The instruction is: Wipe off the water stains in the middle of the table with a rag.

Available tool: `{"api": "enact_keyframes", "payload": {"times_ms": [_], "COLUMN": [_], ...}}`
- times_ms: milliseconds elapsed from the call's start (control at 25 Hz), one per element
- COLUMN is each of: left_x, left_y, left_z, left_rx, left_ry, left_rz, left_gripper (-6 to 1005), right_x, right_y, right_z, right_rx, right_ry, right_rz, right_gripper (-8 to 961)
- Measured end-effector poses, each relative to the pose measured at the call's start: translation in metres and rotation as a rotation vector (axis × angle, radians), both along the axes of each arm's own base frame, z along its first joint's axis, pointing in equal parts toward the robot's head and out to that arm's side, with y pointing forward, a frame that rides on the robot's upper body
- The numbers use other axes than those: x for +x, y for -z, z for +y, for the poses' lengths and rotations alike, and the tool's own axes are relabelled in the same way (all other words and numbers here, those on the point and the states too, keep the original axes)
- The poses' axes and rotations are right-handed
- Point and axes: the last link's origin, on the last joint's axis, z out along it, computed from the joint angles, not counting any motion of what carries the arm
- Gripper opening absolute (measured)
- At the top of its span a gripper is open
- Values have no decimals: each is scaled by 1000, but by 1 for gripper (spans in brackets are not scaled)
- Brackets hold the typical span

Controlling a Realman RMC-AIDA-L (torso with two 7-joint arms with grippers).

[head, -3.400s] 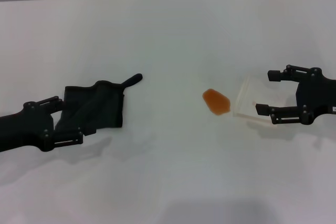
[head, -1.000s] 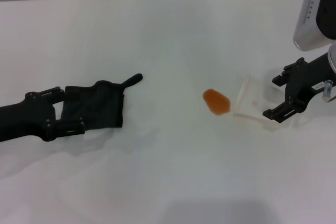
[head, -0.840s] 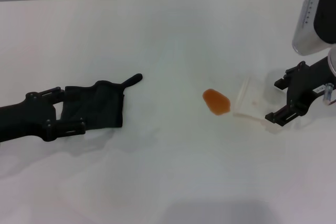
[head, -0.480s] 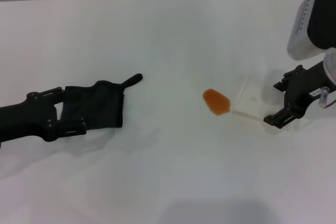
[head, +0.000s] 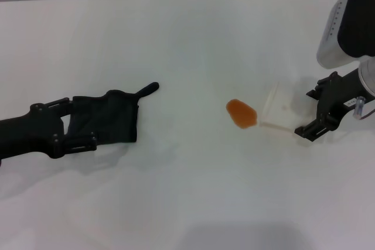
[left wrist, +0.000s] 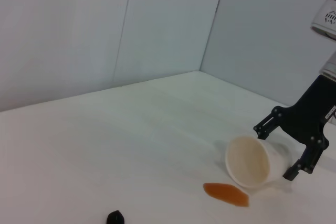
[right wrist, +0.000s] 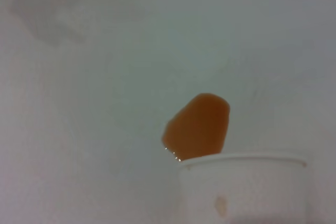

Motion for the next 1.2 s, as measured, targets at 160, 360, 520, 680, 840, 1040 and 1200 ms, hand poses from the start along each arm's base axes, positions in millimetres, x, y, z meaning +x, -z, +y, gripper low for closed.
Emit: {"api": "enact_keyframes", "payload": {"times_ms": [160,360,520,680,840,1040,1200], "left_x": [0,1,1,2,1,1,2], "left_y": [0,0,0,0,0,0,0], "left_z": [0,1,2,2,2,2,2], "left_rx": [0,1,1,1,2,2,2], "left_ry": [1,3,4,5,4,3,5], "left_rz": [0,1,1,1,1,2,2], "left_gripper": [875,875,875,875,874,874,874], "right_x": [0,0,1,0,-2,-3,-3], "right_y": [0,1,2,2,4,8,9], "right_z": [1,3,4,4,4,3,3], "right_rx": [8,17,18,19,11,1,-4], "right_ry": [-3,-4,-3,-6,-16,-29,-37], "right_rz": [2,3,3,3,-2,-25,-40], "right_gripper": [869,868,868,868,868,736,717]}}
